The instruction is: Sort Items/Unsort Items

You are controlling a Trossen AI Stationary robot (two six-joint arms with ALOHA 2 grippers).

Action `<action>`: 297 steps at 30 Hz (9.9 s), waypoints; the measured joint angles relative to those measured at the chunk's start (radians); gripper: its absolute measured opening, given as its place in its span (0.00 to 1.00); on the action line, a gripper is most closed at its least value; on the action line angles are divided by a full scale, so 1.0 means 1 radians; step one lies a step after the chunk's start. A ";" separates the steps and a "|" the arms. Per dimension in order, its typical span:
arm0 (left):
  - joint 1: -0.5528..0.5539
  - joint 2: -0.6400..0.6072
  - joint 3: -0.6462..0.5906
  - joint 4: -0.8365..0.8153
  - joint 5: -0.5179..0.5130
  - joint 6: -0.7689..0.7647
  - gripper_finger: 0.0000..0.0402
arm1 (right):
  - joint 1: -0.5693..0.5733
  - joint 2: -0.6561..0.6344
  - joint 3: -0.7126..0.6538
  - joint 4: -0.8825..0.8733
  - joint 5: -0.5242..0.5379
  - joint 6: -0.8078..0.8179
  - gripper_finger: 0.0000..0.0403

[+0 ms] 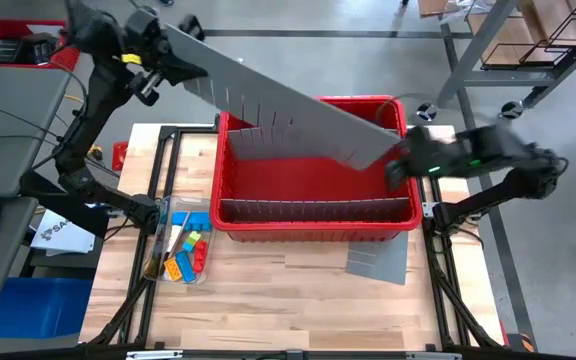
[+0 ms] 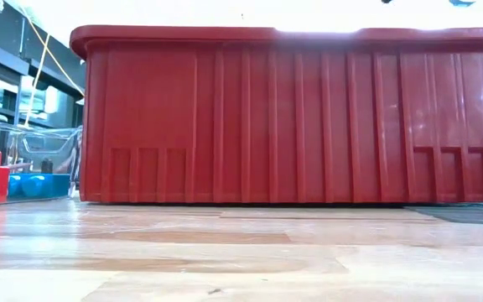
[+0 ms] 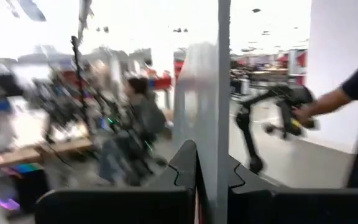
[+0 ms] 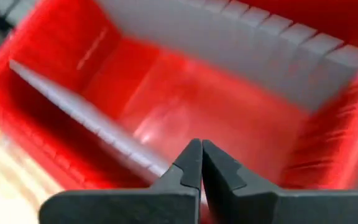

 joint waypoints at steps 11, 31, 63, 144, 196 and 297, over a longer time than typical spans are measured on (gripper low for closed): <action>0.060 -0.059 0.000 0.156 -0.212 0.036 0.00 | -0.024 0.045 -0.428 0.959 -0.259 -0.027 0.00; 0.131 -0.066 0.000 0.067 -0.538 0.279 0.00 | -0.076 0.605 -0.157 1.629 -0.445 0.011 0.00; 0.115 -0.065 0.000 -0.061 -0.549 0.322 0.00 | 0.709 0.566 0.057 -0.087 -0.144 1.098 0.00; 0.131 -0.061 0.000 -0.170 -0.551 0.447 0.00 | 0.110 1.080 0.531 0.786 -0.296 0.088 0.00; 0.128 -0.050 0.000 -0.180 -0.511 0.442 0.00 | 0.650 0.495 -0.241 -0.098 -0.462 1.129 0.00; 0.129 -0.026 -0.001 -0.431 -0.527 0.558 0.00 | 0.325 1.069 0.678 0.427 -0.280 -0.753 0.23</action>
